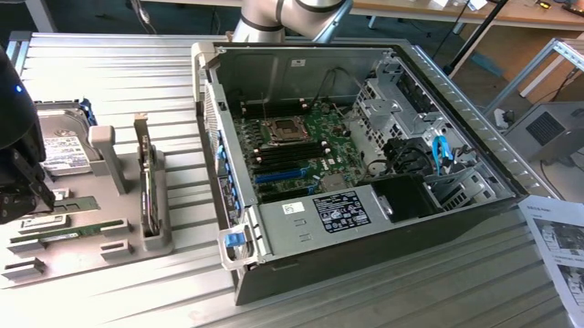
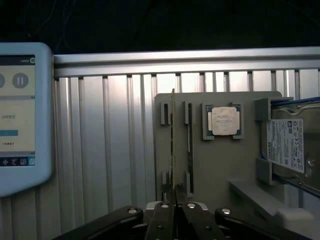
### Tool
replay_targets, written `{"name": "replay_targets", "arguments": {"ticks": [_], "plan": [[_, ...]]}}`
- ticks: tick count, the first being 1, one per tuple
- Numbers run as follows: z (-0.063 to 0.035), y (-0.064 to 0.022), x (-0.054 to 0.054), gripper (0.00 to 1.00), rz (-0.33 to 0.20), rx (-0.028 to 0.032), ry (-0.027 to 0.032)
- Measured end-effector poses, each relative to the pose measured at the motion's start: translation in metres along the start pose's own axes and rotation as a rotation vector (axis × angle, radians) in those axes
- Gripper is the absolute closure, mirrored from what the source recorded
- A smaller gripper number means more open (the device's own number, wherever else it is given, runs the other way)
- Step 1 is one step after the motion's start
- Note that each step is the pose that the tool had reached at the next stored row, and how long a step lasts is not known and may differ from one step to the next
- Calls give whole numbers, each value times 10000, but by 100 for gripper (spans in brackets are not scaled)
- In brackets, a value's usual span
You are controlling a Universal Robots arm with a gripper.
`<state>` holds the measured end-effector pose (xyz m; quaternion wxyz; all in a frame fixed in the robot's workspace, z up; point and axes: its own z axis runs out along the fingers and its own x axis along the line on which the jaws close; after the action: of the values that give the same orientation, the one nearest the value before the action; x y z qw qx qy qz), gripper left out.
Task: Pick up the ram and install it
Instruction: 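Pick up the ram and move it above insertion slot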
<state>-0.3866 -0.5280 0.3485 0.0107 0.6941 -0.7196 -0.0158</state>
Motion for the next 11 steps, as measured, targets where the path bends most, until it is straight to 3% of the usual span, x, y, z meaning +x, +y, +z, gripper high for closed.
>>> {"name": "replay_targets", "arguments": {"ticks": [11], "plan": [[-255,9,-2,88,0,0,0]]}}
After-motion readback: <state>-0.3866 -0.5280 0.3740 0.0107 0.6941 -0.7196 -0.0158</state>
